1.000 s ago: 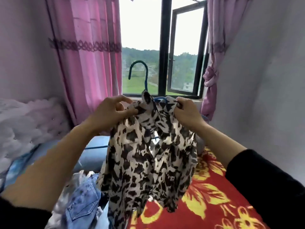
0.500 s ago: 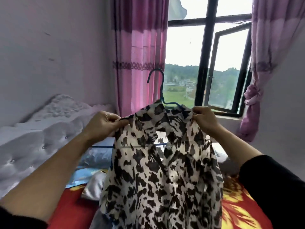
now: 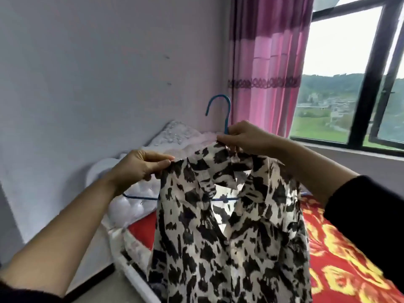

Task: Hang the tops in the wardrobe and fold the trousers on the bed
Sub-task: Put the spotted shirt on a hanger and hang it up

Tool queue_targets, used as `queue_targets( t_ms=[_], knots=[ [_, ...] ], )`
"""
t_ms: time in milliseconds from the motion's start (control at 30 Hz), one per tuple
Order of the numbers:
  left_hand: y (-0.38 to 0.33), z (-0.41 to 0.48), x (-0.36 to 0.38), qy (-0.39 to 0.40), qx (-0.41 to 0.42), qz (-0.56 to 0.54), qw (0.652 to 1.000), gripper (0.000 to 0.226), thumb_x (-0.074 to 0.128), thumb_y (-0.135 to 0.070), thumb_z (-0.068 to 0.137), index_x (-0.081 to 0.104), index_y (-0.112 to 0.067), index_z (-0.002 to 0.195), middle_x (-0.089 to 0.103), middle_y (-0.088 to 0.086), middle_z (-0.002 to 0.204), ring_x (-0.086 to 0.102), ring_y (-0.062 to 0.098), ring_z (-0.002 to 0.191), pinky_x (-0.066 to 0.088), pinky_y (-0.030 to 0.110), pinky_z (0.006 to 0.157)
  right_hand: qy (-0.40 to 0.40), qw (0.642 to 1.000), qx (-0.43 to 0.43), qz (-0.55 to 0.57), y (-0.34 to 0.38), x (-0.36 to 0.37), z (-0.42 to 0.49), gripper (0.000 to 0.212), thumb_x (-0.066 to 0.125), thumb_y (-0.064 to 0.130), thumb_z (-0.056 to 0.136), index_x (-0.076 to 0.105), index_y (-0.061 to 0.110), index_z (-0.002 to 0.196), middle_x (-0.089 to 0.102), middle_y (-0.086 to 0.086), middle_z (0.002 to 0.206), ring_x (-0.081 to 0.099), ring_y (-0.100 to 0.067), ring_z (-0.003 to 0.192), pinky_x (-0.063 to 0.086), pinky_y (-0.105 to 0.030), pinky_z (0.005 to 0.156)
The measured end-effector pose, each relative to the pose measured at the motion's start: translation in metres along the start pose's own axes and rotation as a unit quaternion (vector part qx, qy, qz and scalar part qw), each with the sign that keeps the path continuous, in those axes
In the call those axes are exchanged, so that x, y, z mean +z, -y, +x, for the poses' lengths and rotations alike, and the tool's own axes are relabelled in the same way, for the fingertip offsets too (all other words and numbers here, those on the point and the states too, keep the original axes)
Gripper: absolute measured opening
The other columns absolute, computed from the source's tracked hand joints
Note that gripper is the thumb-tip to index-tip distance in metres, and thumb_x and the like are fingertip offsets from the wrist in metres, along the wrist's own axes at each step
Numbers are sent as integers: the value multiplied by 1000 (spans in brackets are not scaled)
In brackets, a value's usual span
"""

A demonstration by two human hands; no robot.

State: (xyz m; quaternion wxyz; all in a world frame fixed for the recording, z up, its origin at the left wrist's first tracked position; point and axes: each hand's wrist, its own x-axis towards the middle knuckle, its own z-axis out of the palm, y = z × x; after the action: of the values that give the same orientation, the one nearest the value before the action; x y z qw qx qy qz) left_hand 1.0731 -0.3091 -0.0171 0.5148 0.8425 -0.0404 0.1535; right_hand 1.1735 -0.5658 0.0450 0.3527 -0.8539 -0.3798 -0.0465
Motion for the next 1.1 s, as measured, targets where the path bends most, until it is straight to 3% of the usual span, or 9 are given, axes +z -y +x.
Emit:
queue_targets(
  t_ms=[133, 267, 400, 500, 567, 700, 800, 933, 1100],
  knots=[
    [17, -35, -75, -60, -77, -56, 994, 22, 69, -14, 79, 73, -12, 100, 74, 1, 93, 68, 6, 79, 51, 18, 65, 73, 995, -28, 56, 56, 46, 24, 33, 59, 32, 92, 70, 1, 90, 61, -9, 68, 51, -11, 54, 44, -22, 52],
    [39, -68, -156, -150, -114, 0, 982, 7, 72, -8, 78, 73, -13, 84, 73, 0, 80, 67, 4, 69, 49, 11, 57, 81, 992, -40, 86, 109, 93, 47, 36, 63, 39, 88, 72, 4, 82, 56, 3, 58, 44, -10, 51, 39, -21, 53],
    [67, -104, -233, -190, -130, 43, 972, 4, 73, -13, 81, 73, -16, 84, 73, 2, 91, 66, 14, 88, 52, 20, 81, 76, 993, -38, 82, 163, 147, 71, 37, 64, 36, 89, 68, 1, 79, 49, 3, 55, 39, -7, 46, 33, -18, 47],
    [81, -130, -268, -191, -107, 76, 973, 7, 63, -20, 90, 70, -18, 89, 68, -4, 85, 59, 1, 74, 47, 6, 62, 64, 993, -65, 70, 207, 185, 88, 30, 62, 31, 91, 71, 2, 95, 55, -1, 68, 46, -7, 57, 37, -20, 55],
    [89, -143, -287, -177, -108, 106, 973, 19, 57, -30, 94, 71, -19, 90, 68, -7, 81, 61, -3, 71, 45, 7, 61, 56, 992, -81, 73, 234, 207, 96, 28, 60, 28, 93, 71, 4, 101, 56, -5, 76, 47, -11, 65, 39, -23, 62],
    [113, -164, -330, -171, -106, 185, 962, 38, 49, -58, 89, 70, -28, 100, 71, -2, 92, 66, 16, 90, 55, 31, 78, 65, 991, -78, 87, 281, 250, 115, 26, 59, 30, 94, 72, 7, 97, 52, -7, 75, 44, -19, 69, 36, -30, 65],
    [134, -169, -364, -226, -126, 317, 913, 47, 41, -67, 84, 57, -41, 120, 58, -1, 118, 51, 24, 112, 44, 49, 95, 59, 992, -75, 83, 313, 280, 130, 27, 60, 32, 93, 71, 7, 91, 51, -5, 70, 45, -16, 66, 36, -27, 62],
    [154, -166, -400, -265, -125, 302, 907, 58, 39, -56, 90, 44, -28, 140, 44, 5, 144, 39, 27, 133, 34, 51, 107, 48, 994, -91, 41, 357, 317, 154, 22, 60, 30, 94, 69, 12, 82, 56, -1, 65, 49, -12, 57, 41, -25, 57],
    [175, -160, -443, -242, -133, 352, 894, 62, 32, -63, 85, 47, -32, 137, 46, 3, 144, 35, 25, 137, 30, 49, 111, -7, 991, -128, -35, 403, 361, 191, 23, 61, 24, 92, 64, 15, 71, 61, -4, 67, 59, -20, 63, 50, -30, 61]
  ],
)
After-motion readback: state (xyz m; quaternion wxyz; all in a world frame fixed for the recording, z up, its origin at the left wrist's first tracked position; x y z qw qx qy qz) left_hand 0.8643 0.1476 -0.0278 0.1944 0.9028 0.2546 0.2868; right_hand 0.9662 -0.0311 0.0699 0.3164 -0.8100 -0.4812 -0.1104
